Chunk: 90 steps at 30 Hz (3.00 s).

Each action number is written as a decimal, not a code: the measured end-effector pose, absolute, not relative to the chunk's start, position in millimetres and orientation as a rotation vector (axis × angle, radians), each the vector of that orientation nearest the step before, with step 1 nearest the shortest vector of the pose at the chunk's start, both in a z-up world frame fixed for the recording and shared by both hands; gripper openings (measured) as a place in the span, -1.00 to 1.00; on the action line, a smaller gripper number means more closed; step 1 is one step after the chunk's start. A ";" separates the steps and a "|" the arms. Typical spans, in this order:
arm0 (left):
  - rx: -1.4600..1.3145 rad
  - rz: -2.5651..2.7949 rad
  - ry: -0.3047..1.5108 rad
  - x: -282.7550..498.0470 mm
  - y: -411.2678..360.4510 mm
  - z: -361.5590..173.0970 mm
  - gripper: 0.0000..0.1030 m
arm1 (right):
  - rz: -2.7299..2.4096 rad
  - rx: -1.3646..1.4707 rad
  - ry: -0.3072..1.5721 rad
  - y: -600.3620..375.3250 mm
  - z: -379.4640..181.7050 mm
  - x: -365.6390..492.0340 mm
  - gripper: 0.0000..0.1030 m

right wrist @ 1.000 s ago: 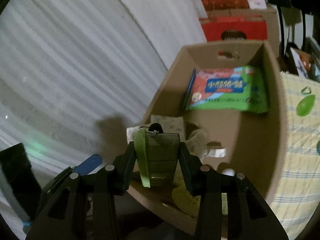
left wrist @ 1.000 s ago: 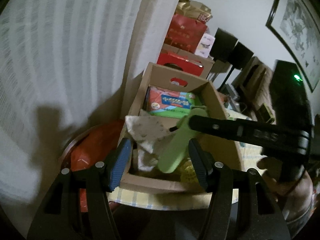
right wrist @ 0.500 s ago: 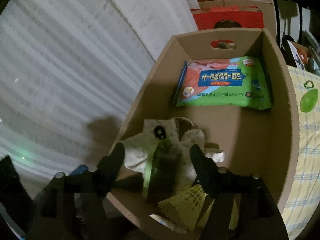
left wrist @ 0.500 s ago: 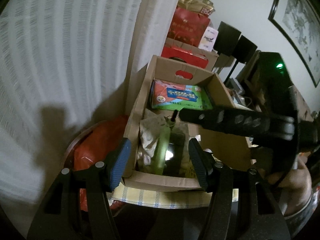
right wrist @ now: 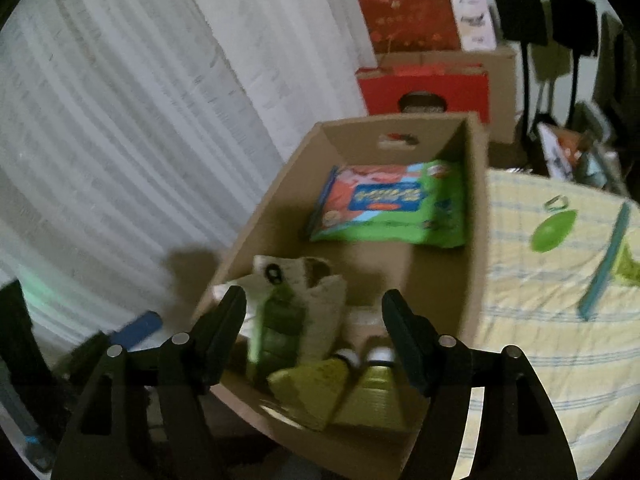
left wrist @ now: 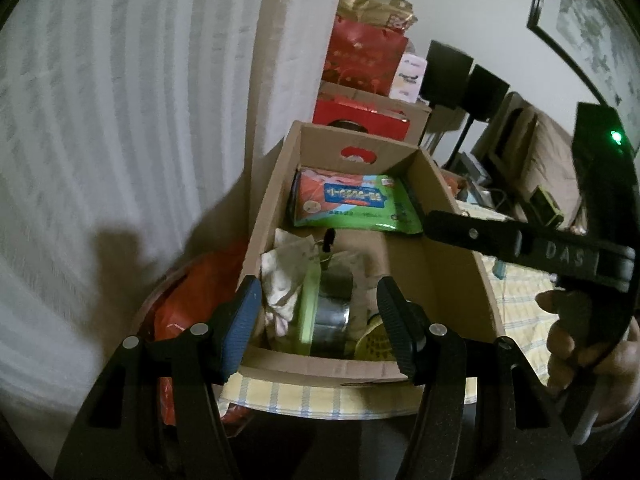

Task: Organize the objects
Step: 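Withdraw both grippers from the box back over the table, then grasp the teal squeegee, left gripper on the blade, right gripper on the lime handle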

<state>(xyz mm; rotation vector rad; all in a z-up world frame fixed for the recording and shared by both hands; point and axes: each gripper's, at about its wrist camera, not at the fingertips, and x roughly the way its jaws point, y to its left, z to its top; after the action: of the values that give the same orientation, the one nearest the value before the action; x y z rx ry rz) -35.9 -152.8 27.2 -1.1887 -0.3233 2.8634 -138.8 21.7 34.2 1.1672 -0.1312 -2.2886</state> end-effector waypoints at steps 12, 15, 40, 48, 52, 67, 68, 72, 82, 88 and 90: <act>-1.104 2.896 -0.284 -32.8 -128.2 43.8 0.73 | -2.448 1.057 0.009 58.4 43.1 -111.3 0.54; -1.088 2.902 -0.277 -31.7 -121.8 45.9 0.80 | -2.493 1.028 0.033 68.9 44.9 -105.5 0.62; -1.042 2.808 -0.280 -46.3 -43.0 50.4 0.91 | -2.748 0.972 0.012 183.7 48.6 -85.4 0.99; -1.029 2.763 -0.213 -55.5 -2.9 48.8 0.99 | -2.805 0.991 -0.002 218.0 46.1 -84.7 0.99; -1.031 2.747 -0.192 -60.6 14.8 46.5 0.99 | -2.824 1.014 -0.016 234.6 42.5 -87.8 0.99; -1.122 2.638 -0.014 -92.4 83.9 18.1 0.99 | -2.939 1.072 -0.180 317.2 34.7 -101.2 0.99; -1.130 2.628 -0.007 -94.7 88.6 14.9 0.99 | -2.944 1.075 -0.194 322.4 33.9 -102.3 0.99; -1.142 2.596 0.016 -104.4 107.4 4.6 0.99 | -2.963 1.087 -0.270 346.7 28.2 -108.3 0.99; -1.184 2.536 0.011 -138.8 148.0 -20.0 0.99 | -2.916 1.160 -0.426 376.5 1.0 -143.2 0.99; -1.205 2.545 0.060 -157.9 168.8 -41.1 0.99 | -2.854 1.222 -0.514 375.7 -22.3 -173.1 0.55; -1.219 2.537 0.055 -163.6 173.2 -49.0 0.99 | -2.833 1.265 -0.536 375.3 -32.3 -185.1 0.38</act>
<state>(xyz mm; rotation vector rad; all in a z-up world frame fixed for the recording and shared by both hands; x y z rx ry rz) -163.6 173.2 -49.0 -1.2189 0.0547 2.5368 -185.1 375.3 -32.3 1.2653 -0.5357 -2.8328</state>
